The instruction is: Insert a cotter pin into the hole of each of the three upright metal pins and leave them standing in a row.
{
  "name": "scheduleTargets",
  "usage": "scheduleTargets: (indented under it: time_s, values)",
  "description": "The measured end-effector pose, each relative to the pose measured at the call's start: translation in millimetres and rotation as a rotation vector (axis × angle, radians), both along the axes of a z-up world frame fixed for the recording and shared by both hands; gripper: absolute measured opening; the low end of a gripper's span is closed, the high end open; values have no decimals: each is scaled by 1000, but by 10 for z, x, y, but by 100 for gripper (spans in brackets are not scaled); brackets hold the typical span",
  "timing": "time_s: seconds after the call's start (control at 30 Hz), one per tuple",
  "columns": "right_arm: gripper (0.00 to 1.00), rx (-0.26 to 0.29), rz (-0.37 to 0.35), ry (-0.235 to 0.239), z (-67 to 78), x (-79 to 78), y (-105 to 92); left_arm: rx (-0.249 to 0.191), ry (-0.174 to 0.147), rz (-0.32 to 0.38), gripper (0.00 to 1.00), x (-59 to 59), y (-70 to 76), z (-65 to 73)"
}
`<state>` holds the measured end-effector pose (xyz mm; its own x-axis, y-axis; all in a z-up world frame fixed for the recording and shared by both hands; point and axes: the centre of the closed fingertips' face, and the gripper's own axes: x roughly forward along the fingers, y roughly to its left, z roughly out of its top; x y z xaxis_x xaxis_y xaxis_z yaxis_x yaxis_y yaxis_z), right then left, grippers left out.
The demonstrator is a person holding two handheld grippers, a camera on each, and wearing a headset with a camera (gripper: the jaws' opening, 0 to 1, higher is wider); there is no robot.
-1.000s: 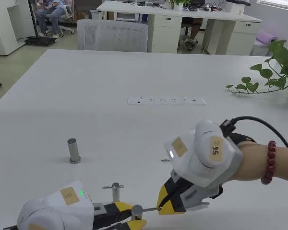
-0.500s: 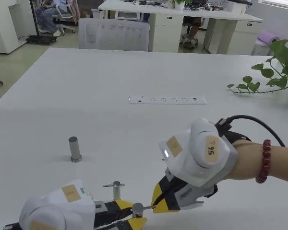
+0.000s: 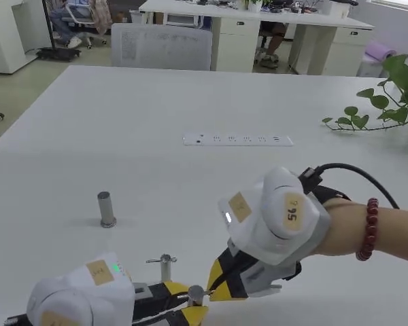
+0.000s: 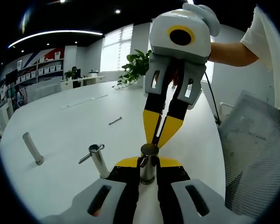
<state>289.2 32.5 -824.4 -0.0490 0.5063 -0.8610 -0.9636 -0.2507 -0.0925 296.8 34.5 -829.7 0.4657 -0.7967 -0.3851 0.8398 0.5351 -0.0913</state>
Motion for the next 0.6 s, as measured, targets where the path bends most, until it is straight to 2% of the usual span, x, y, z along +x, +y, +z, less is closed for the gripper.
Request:
scheduleTargets:
  time_s: [0.43,0.6]
  values:
    - [4,13,-16,5,-1,0,44,-39,21,19,12,4,4,-2]
    - [4,25,-32,10,5,2,44,-36,17,19,12,4,1,-5]
